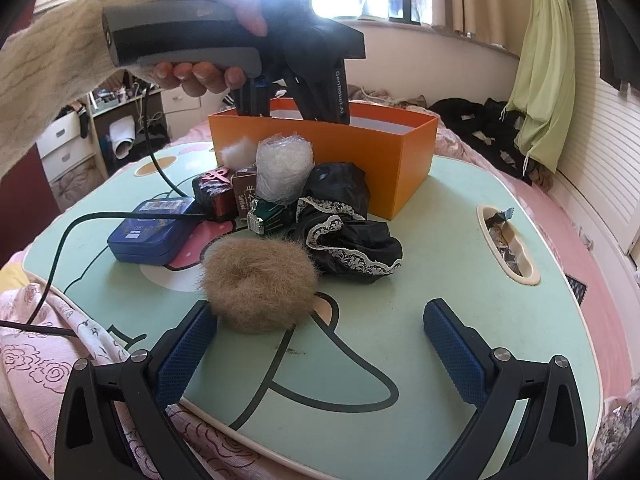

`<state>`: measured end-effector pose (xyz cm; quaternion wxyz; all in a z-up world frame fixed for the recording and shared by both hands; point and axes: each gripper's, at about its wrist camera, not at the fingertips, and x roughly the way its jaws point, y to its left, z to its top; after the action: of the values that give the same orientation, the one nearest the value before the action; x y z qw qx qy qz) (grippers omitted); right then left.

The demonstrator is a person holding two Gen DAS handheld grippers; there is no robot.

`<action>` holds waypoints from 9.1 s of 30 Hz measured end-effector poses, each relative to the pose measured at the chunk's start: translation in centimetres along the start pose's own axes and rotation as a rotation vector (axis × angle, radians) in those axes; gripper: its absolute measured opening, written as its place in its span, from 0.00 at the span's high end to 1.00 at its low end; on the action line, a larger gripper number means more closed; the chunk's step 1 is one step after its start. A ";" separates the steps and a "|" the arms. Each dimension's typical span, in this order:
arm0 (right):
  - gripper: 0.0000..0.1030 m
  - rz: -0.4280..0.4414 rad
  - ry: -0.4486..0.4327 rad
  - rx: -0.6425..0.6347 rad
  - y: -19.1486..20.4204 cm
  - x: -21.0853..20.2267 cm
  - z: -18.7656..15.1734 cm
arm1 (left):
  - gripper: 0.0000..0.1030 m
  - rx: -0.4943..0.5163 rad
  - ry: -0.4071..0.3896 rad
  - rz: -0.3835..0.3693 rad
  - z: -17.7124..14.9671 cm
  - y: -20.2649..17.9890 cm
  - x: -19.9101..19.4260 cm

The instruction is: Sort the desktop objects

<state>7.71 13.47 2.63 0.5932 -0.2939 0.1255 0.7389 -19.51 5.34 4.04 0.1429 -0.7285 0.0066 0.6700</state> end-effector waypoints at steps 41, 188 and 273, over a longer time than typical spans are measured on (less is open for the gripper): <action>0.00 -0.027 0.008 0.024 0.1 0.0 -0.3 | 0.30 -0.106 -0.793 -0.244 -22.7 10.5 -3.2; 0.75 0.039 0.711 0.344 -9.3 14.7 19.2 | 0.00 0.215 -0.815 -0.038 -26.0 5.5 2.9; 0.00 -0.007 0.027 0.001 0.8 -0.7 -2.8 | 0.00 0.283 -0.810 -0.044 -26.0 5.2 3.0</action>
<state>7.88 11.21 0.67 0.5941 -0.3040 0.1331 0.7327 5.13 -4.69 1.65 0.2468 -0.3800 0.0262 0.8911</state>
